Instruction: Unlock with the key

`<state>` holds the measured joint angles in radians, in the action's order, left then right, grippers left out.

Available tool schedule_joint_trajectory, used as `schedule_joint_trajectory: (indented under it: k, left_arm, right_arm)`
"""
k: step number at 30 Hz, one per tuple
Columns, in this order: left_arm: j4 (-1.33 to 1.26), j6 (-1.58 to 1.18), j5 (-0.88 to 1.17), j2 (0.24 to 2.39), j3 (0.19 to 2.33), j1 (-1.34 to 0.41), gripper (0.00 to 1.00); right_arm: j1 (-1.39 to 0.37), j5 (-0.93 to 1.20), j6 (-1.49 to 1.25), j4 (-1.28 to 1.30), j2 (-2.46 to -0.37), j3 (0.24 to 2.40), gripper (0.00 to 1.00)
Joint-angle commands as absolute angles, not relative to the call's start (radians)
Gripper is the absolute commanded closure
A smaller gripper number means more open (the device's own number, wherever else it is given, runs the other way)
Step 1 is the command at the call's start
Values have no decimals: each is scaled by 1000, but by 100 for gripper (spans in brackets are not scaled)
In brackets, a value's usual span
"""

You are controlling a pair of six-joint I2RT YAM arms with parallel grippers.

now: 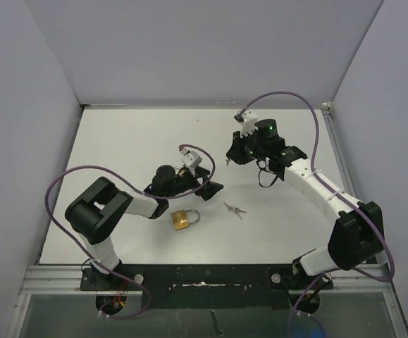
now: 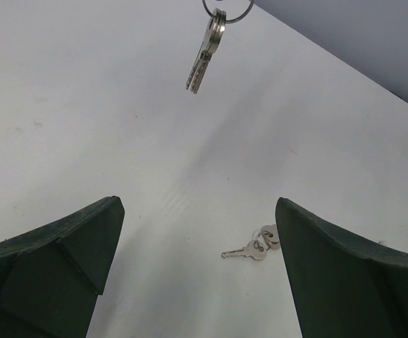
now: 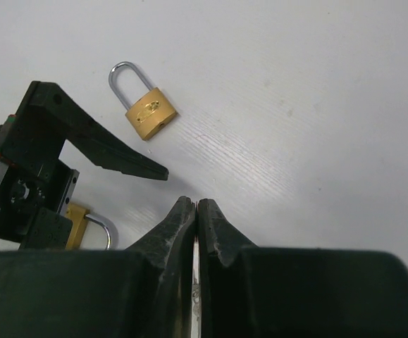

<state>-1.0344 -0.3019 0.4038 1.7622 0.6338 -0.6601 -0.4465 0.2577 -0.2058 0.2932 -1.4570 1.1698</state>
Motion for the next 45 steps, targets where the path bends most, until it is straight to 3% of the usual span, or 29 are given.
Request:
schedule_joint_trajectory:
  k: [1,24,37,41,45]
  left_arm:
    - [-1138,-276,431,1772,682,-655,11]
    - [-1416,-405,603,1957,808,-653,30]
    - [-1427,-431,640,1983,825,-655,56]
    - [-1432,-436,676,1986,819,-655,70]
    - [-1439,-435,677,1980,809,-655,74]
  right_arm:
    - [-445,337,-169,264,-1394,1144,100]
    - [-459,424,-163,293,-1342,1095,100]
    - [-459,414,-160,288,-1356,1095,100]
    - [-459,406,-158,289,-1358,1097,100]
    - [-459,399,-155,291,-1358,1096,100]
